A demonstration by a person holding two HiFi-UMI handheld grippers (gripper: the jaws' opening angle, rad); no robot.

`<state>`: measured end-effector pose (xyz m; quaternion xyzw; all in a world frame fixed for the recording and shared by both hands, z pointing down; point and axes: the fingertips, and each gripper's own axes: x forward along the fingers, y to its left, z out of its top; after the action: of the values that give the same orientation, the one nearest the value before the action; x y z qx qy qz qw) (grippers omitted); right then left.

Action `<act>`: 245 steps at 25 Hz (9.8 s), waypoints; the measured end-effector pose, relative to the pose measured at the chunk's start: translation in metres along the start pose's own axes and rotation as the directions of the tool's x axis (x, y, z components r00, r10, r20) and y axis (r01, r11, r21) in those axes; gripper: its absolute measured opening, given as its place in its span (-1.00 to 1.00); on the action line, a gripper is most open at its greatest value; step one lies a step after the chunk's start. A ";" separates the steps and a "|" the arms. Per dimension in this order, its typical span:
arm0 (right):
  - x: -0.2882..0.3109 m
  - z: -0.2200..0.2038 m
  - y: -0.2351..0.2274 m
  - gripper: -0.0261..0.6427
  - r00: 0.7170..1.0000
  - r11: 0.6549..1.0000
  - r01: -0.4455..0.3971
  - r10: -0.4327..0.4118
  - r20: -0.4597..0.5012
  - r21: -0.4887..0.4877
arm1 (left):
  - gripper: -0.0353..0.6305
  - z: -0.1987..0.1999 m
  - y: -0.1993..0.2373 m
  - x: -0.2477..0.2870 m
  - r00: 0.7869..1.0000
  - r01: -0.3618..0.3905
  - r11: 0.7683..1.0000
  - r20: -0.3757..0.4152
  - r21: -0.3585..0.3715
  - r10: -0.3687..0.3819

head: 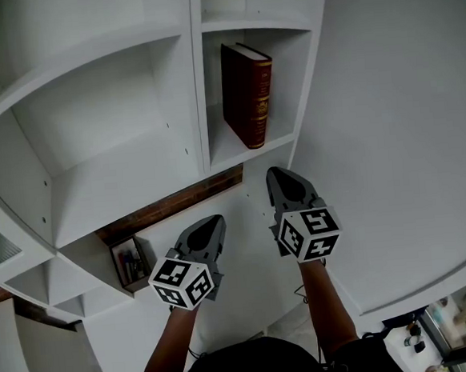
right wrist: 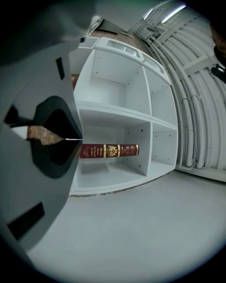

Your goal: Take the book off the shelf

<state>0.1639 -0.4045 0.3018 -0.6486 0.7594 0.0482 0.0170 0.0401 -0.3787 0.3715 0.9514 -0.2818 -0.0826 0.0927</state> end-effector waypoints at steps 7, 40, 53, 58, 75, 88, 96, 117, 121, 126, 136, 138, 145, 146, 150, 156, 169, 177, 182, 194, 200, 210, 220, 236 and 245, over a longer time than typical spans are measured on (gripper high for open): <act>0.021 0.018 -0.009 -0.86 0.999 0.999 -0.044 0.044 0.015 -0.018 | -0.85 0.005 0.001 0.012 1.000 -0.022 1.000 0.009 -0.002 0.022; 0.122 0.059 -0.029 -0.09 0.994 0.996 -0.081 0.083 0.077 -0.024 | -0.85 0.010 0.048 0.018 0.977 -0.207 0.978 0.043 0.004 0.207; 0.160 0.060 -0.031 -0.09 0.994 0.996 -0.085 0.087 0.063 -0.040 | -0.85 0.010 0.074 0.019 0.966 -0.254 0.967 0.052 -0.016 0.254; 0.167 0.056 -0.030 -0.09 0.995 0.996 -0.082 0.083 0.058 -0.031 | -0.85 0.009 0.080 0.016 0.961 -0.270 0.963 0.051 -0.023 0.271; 0.163 0.056 -0.032 -0.18 0.995 0.998 -0.066 0.067 0.076 -0.023 | -0.85 0.010 0.086 0.010 0.958 -0.279 0.959 0.055 -0.042 0.281; 0.143 0.057 -0.031 -0.21 0.995 0.997 -0.071 0.071 0.072 -0.001 | -0.85 0.009 0.074 0.011 0.967 -0.247 0.968 0.050 -0.037 0.249; 0.129 0.058 -0.030 -0.21 0.995 0.997 -0.072 0.071 0.076 0.002 | -0.85 0.009 0.066 0.011 0.972 -0.227 0.973 0.050 -0.036 0.229; 0.078 0.060 -0.031 -0.21 0.995 0.999 -0.053 0.053 0.085 -0.011 | -0.85 0.001 0.031 0.016 0.990 -0.138 0.989 0.034 -0.047 0.140; 0.066 0.061 -0.030 -0.21 0.995 0.999 -0.047 0.048 0.085 -0.012 | -0.85 0.000 0.023 0.017 0.992 -0.116 0.992 0.034 -0.052 0.118; 0.047 0.061 -0.028 -0.21 0.995 0.999 -0.036 0.036 0.094 -0.003 | -0.85 0.001 0.012 0.015 0.995 -0.092 0.994 0.037 -0.056 0.094; 0.012 0.062 -0.029 -0.21 0.994 1.000 -0.003 0.002 0.106 0.009 | -0.85 -0.006 -0.013 0.009 0.999 -0.035 0.998 0.014 -0.055 0.036; 0.006 0.061 -0.029 -0.21 0.994 1.000 0.010 -0.011 0.106 0.011 | -0.85 -0.007 -0.016 0.008 1.000 -0.026 0.998 0.011 -0.055 0.027; -0.020 0.060 -0.027 -0.21 0.993 0.999 0.049 -0.050 0.104 0.016 | -0.85 -0.006 -0.029 0.001 1.000 0.012 0.999 0.007 -0.050 -0.012; -0.022 0.058 -0.026 -0.21 0.993 0.998 0.052 -0.054 0.101 0.019 | -0.85 -0.006 -0.031 -0.001 1.000 0.017 0.999 0.005 -0.049 -0.017; -0.029 0.049 -0.022 -0.21 0.994 0.998 0.064 -0.066 0.083 0.029 | -0.85 -0.008 -0.032 -0.008 1.000 0.030 0.998 -0.004 -0.050 -0.030; -0.039 0.032 -0.010 -0.21 0.995 0.996 0.079 -0.081 0.052 0.040 | -0.85 -0.008 -0.030 -0.020 0.999 0.044 0.998 -0.010 -0.055 -0.044; -0.065 -0.008 0.024 -0.21 0.995 0.993 0.098 -0.097 -0.021 0.061 | -0.85 -0.016 -0.031 -0.045 0.995 0.096 0.992 -0.021 -0.085 -0.098; -0.073 -0.023 0.032 -0.21 0.994 0.992 0.101 -0.097 -0.055 0.072 | -0.85 -0.007 -0.031 -0.047 0.993 0.113 0.991 -0.009 -0.077 -0.114; -0.076 -0.034 0.037 -0.21 0.993 0.993 0.090 -0.084 -0.077 0.078 | -0.85 -0.008 -0.031 -0.046 0.994 0.112 0.990 -0.007 -0.082 -0.113; -0.108 -0.037 0.026 -0.20 0.995 0.992 0.077 -0.070 -0.077 0.097 | -0.85 -0.013 -0.070 -0.038 0.992 0.124 0.990 -0.006 -0.071 -0.125; -0.130 -0.036 0.021 -0.21 0.996 0.994 0.046 -0.037 -0.085 0.104 | -0.85 -0.016 -0.101 -0.036 0.993 0.121 0.990 -0.003 -0.074 -0.121; -0.171 -0.038 0.025 -0.20 0.996 0.996 -0.006 0.013 -0.088 0.089 | -0.85 -0.028 -0.140 -0.054 0.997 0.082 0.995 -0.003 -0.060 -0.082; -0.222 -0.041 0.034 -0.21 0.995 0.994 -0.037 0.046 -0.089 0.099 | -0.85 -0.038 -0.185 -0.083 0.999 0.054 0.998 -0.002 -0.044 -0.054; -0.306 -0.041 0.039 -0.21 0.994 0.990 -0.081 0.089 -0.070 0.116 | -0.85 -0.061 -0.265 -0.129 1.000 0.011 0.999 -0.006 -0.031 -0.011; -0.327 -0.044 0.050 -0.20 0.990 0.982 -0.117 0.127 -0.059 0.147 | -0.85 -0.070 -0.285 -0.149 0.999 -0.022 1.000 -0.030 -0.008 0.021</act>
<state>0.1678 -0.0790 0.3768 -0.5992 0.7993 -0.0278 0.0346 0.0795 -0.0524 0.3911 0.9490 -0.2903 -0.0686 0.1018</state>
